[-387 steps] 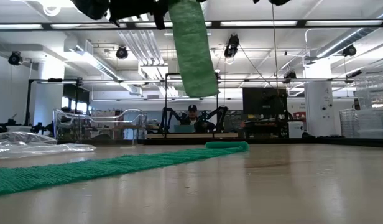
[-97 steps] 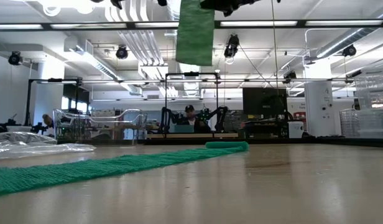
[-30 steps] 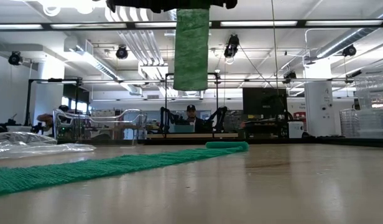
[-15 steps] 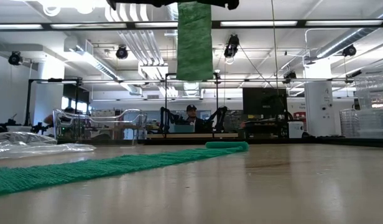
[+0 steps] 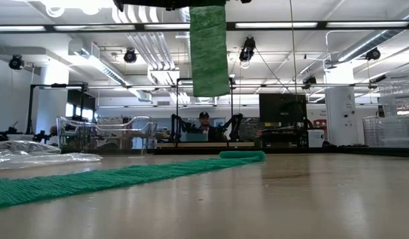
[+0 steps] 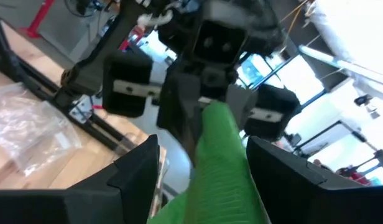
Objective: Roll bandage
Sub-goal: Roll the green bandage
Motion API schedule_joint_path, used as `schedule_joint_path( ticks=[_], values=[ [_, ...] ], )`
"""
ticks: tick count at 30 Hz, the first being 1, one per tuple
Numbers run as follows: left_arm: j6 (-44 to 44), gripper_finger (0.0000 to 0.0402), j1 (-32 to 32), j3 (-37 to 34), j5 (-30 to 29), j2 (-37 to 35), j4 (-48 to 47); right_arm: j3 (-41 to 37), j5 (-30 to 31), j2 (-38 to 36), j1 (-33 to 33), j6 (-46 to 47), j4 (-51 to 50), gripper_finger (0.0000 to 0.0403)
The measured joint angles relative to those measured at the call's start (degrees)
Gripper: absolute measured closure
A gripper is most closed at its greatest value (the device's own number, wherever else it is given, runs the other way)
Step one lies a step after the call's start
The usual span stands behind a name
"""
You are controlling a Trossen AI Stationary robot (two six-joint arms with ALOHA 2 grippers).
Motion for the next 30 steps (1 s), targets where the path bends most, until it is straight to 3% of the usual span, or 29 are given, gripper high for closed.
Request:
schedule_joint_path(
  ticks=[14,19,30],
  values=[
    [-1.0,0.0353,-0.2,-0.2,0.7,0.1,-1.3,0.1,0.3,0.9,0.0,2.2,-4.4,0.0188],
    [-1.2,0.0353,-0.3,-0.2,0.8,0.1,-0.9,0.1,3.9,0.8,0.1,2.0,-4.6,0.0196],
    [-1.4,0.0353,-0.6,0.2,1.3,-0.2,1.4,-0.2,5.3,1.0,0.0,3.5,-5.4,0.0201]
  ],
)
